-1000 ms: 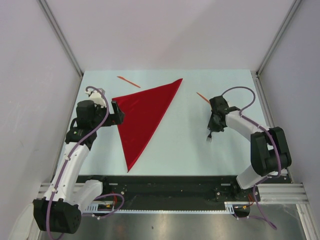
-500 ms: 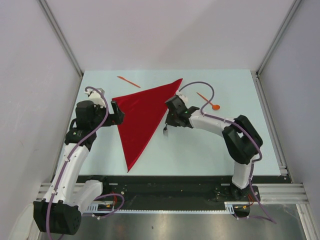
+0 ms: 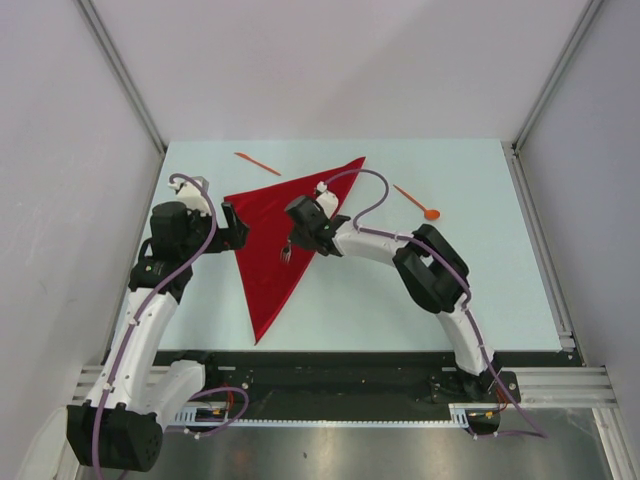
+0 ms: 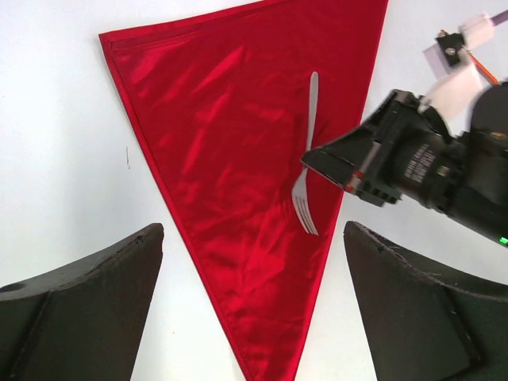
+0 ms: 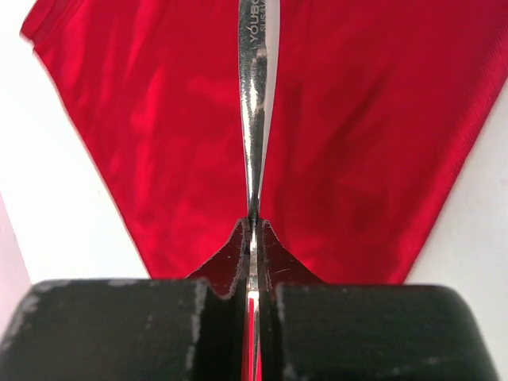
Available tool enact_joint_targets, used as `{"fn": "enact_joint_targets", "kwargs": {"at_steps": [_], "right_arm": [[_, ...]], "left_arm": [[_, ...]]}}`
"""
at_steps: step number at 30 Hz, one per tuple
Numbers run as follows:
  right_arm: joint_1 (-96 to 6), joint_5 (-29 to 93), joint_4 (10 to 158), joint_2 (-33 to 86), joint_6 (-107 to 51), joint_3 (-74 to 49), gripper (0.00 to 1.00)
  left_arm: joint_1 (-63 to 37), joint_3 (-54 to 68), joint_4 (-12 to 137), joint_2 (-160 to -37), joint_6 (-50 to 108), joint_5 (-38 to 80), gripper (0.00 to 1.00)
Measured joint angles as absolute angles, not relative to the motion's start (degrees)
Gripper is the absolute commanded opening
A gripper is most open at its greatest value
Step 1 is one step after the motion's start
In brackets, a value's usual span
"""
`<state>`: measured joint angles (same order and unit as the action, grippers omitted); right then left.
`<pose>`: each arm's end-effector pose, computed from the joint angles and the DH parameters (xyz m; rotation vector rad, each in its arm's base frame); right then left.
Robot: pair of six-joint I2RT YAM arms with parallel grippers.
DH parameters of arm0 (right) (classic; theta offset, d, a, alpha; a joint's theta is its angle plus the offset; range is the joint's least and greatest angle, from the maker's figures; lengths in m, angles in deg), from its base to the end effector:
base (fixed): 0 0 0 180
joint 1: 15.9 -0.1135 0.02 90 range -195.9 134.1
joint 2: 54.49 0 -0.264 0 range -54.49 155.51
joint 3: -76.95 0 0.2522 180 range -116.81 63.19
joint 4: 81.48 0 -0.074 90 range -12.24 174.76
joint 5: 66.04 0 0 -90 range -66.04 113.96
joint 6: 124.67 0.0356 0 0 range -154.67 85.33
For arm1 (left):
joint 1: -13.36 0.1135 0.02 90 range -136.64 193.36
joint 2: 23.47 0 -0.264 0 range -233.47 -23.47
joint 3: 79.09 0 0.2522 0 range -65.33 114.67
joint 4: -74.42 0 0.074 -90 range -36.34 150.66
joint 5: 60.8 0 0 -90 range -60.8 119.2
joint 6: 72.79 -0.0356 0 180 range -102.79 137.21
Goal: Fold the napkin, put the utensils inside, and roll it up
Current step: Place the utensil onto the napkin
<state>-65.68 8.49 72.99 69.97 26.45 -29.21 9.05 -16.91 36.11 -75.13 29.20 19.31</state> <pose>0.3217 0.3657 0.1770 0.3743 2.3677 0.6558 0.1997 -0.0212 0.3158 -0.0307 2.0664 -0.3533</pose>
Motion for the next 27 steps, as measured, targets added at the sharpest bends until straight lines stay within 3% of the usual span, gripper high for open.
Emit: {"fn": "enact_joint_targets", "kwargs": {"at_steps": [8,22,23,26,27], "right_arm": [[-65.8,6.7,71.5,76.7,30.1,-37.9,0.0],[-66.0,6.0,70.1,79.9,32.5,-39.4,0.0],[-66.0,6.2,70.6,80.1,32.5,-39.5,0.01],[-65.9,6.8,71.7,80.3,32.3,-39.6,0.22],[-65.9,7.1,72.1,80.4,32.1,-39.6,0.36]], "left_arm": [[9.0,-16.9,36.1,-75.1,29.2,18.3,1.0],[9.0,-16.9,36.1,-75.1,29.2,18.0,1.0],[9.0,-16.9,36.1,-75.1,29.2,18.0,1.0],[9.0,-16.9,36.1,-75.1,29.2,18.0,1.0],[9.0,-16.9,36.1,-75.1,29.2,18.0,1.0]]}}
